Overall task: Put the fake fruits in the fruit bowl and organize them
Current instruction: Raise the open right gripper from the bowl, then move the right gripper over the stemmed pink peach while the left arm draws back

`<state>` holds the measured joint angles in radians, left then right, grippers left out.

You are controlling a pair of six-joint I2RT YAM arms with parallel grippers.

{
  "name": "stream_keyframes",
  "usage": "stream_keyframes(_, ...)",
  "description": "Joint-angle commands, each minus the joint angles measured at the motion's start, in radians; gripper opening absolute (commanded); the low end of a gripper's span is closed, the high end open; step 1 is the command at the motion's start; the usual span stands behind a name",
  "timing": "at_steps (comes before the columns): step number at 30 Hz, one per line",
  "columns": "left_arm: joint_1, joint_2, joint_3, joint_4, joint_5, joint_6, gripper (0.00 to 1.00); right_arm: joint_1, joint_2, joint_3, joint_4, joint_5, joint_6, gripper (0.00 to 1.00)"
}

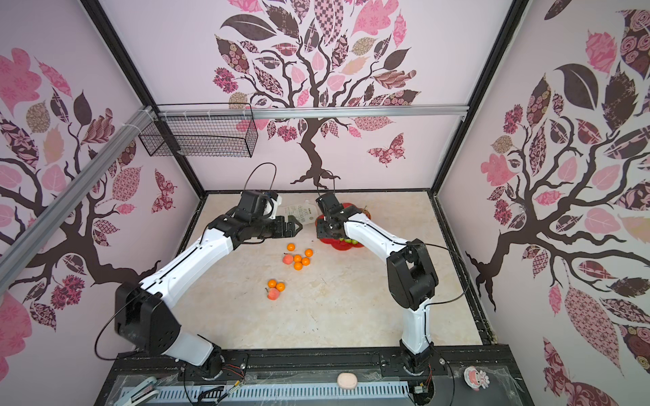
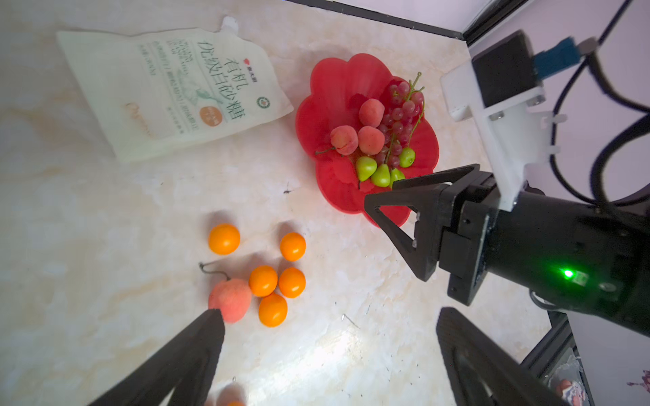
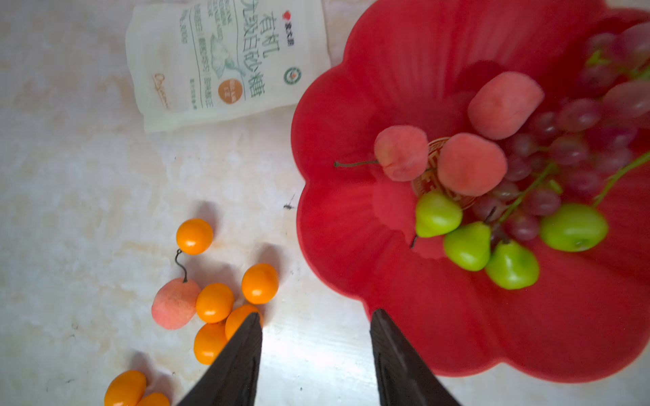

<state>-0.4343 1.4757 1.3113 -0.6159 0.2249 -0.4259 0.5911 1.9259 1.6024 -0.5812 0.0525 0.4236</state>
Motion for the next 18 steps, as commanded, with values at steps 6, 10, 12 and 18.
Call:
stream_keyframes(6,0.036,-0.255,-0.266,-0.024,-0.087,-0.097,0.98,0.126,-0.029,-0.007,-0.016,0.023,0.009,0.53)
stream_keyframes(10,0.085,-0.332,-0.342,-0.019,-0.042,-0.11,0.99,0.181,0.023,0.029,-0.026,0.006,-0.01,0.53)
stream_keyframes(12,0.131,-0.368,-0.379,-0.006,0.01,-0.122,0.99,0.212,0.064,0.071,-0.051,0.006,-0.03,0.53)
stream_keyframes(18,0.249,-0.419,-0.461,0.026,0.127,-0.107,0.98,0.271,0.179,0.202,-0.13,0.011,-0.092,0.53)
